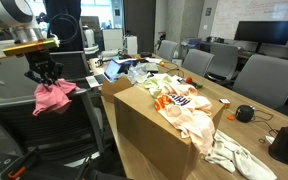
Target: Pick up two clothes from the box and put them on the chair.
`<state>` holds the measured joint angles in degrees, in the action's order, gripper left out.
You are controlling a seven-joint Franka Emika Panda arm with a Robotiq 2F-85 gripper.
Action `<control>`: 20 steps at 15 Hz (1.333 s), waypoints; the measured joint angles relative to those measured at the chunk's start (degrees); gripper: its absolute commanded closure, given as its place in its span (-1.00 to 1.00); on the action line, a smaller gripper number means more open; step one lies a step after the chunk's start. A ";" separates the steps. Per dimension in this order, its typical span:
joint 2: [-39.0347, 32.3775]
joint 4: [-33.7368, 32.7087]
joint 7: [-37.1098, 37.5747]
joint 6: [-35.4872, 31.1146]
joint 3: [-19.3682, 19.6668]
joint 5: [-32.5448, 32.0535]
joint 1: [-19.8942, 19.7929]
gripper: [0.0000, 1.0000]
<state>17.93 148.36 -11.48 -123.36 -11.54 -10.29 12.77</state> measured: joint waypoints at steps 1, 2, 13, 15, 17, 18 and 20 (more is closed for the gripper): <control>0.00 0.00 0.03 0.00 0.00 0.00 0.00 0.93; 0.00 0.00 0.09 0.00 0.00 0.00 0.00 0.93; -0.01 -1.08 0.39 -3.02 -0.17 0.00 0.05 0.93; -0.22 -1.04 0.39 -3.03 -0.20 0.00 0.05 0.22; -0.47 -1.03 0.39 -3.03 -0.20 0.00 0.05 -0.06; -0.56 -1.03 0.39 -3.03 -0.20 0.00 0.05 -0.20; -0.60 -1.03 0.39 -3.03 -0.18 0.00 0.04 -0.51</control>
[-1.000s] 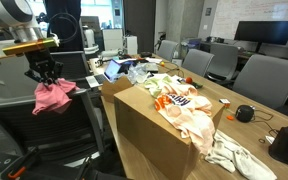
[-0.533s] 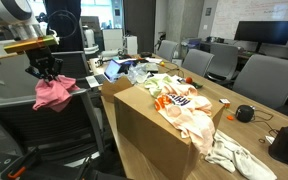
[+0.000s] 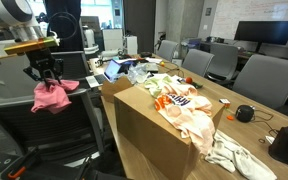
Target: Pick up two clothes from the box and put them on the chair.
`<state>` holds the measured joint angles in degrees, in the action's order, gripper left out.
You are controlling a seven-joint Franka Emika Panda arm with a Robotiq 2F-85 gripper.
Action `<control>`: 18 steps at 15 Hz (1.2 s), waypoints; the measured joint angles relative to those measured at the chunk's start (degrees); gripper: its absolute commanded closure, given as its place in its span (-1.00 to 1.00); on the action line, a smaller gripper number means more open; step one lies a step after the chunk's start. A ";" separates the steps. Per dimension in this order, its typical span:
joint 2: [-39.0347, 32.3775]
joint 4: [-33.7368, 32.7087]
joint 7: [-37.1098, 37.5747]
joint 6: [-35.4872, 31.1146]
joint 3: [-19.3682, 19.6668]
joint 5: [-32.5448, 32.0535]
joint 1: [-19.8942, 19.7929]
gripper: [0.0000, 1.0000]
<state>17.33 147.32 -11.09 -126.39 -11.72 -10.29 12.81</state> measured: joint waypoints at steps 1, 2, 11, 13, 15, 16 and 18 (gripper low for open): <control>0.00 0.00 0.00 0.00 0.02 0.00 0.00 -0.68; 0.00 0.00 0.00 0.00 0.05 0.00 0.00 -0.81; 3.99 -0.04 0.13 1.70 2.71 0.00 -1.20 -1.00; 7.27 -0.05 0.19 3.25 4.06 0.00 -2.26 -1.00; 10.43 -0.04 0.39 4.37 5.36 0.00 -3.67 -1.00; 11.71 -0.05 0.49 4.78 6.13 0.00 -4.50 -1.00; 13.21 -0.09 0.91 5.00 7.74 -0.04 -6.59 -1.00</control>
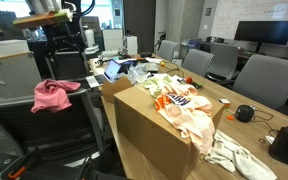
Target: Pick up two clothes from the box and put them on the chair.
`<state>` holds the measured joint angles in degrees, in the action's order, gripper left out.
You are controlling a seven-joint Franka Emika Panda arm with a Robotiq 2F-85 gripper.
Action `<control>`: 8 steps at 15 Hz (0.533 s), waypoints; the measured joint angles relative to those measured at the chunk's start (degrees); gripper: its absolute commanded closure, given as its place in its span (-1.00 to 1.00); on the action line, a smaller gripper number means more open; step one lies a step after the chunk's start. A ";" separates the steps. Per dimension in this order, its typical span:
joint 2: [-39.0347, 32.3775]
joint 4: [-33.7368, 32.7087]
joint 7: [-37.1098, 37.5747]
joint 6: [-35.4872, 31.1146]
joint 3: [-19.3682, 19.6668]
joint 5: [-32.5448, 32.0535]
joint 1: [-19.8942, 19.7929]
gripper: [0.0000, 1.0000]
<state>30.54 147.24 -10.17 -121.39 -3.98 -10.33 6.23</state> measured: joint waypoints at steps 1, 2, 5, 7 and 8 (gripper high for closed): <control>0.16 -0.08 0.21 0.00 0.76 -0.06 -1.20 -1.00; 0.08 -0.20 0.52 0.00 1.60 -0.18 -2.54 -1.00; -1.67 -0.95 1.92 -0.23 3.94 -0.94 -6.74 -1.00; -4.11 -1.96 3.46 -0.69 5.35 -1.85 -9.45 -1.00; -5.62 -2.67 4.38 -0.90 6.05 -2.15 -10.76 -1.00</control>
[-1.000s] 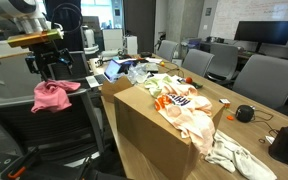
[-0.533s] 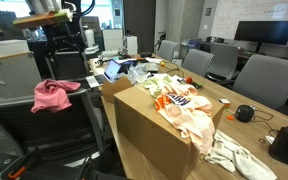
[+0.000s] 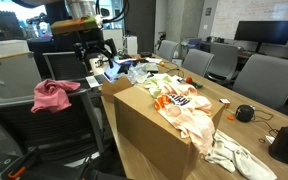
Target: Pick up two clothes from the box and put them on the chair.
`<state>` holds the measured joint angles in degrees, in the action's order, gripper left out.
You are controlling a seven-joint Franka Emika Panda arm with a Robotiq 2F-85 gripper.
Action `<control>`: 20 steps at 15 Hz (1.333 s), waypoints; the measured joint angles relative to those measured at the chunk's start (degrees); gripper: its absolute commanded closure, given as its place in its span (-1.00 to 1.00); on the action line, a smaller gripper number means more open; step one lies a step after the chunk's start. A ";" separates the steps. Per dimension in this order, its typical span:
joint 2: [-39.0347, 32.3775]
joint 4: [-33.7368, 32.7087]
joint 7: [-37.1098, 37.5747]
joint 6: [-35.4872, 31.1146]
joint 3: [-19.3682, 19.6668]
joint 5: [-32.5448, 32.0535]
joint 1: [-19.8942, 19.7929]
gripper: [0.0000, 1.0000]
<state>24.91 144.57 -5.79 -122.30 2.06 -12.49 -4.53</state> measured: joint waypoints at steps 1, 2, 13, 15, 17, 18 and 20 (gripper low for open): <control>-1.70 -0.78 0.93 -0.37 0.74 -0.29 -1.35 -1.00; -3.41 -1.60 1.74 -0.71 1.54 -0.53 -2.58 -1.00; -18.36 -11.24 7.27 -1.04 9.80 -0.85 -9.77 -1.00; -19.94 -13.40 7.25 -1.64 11.11 0.22 -10.05 -1.00; -21.61 -15.82 7.25 -2.20 12.04 1.10 -10.28 -1.00; -22.64 -17.13 7.25 -2.58 12.41 1.59 -10.40 -1.00; -25.17 -19.97 7.25 -3.04 13.04 2.51 -10.64 -1.00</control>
<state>-0.25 124.60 1.46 -125.34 15.11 -9.97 -15.17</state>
